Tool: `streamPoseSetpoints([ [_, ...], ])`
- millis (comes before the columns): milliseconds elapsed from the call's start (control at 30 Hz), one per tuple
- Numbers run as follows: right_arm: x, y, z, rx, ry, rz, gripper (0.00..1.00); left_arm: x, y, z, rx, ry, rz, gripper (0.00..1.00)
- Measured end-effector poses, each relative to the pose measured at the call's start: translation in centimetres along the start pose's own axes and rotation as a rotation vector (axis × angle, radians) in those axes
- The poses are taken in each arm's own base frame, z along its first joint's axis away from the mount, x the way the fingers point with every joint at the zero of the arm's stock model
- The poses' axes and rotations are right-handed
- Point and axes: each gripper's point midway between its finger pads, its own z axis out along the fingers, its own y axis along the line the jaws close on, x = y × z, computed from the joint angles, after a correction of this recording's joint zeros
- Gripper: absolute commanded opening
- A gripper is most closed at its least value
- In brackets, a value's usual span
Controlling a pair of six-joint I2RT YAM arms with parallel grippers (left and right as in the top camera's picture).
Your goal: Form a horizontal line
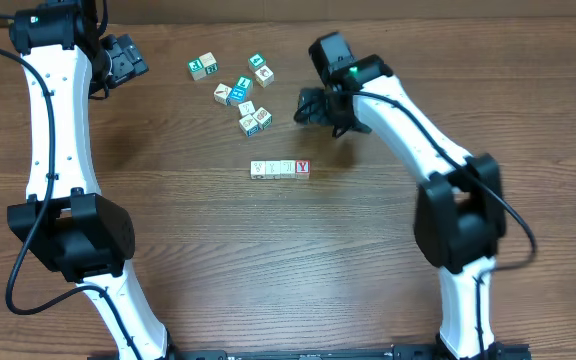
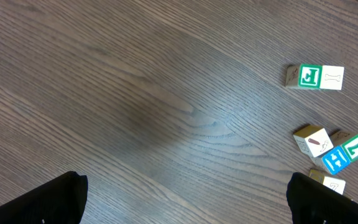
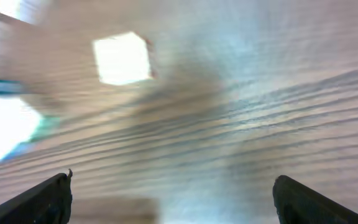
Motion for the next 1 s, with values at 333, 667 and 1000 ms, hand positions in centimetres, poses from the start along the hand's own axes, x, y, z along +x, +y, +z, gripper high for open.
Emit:
streamPoseSetpoints([
  [333,-3.5,1.1,-19.5,-0.214,-0.352,0.018,1.00,0.0,0.0,0.0,0.000,0.000,0.000,1.00],
  [667,-2.7,-0.3,-27.7,-0.247,-0.507,-0.087,1.00,0.0,0.0,0.0,0.000,0.000,0.000,1.00],
  [1000,-2.5,-0.9,-32.7,-0.277,-0.743,-0.254,1.00,0.0,0.0,0.0,0.000,0.000,0.000,1.00],
])
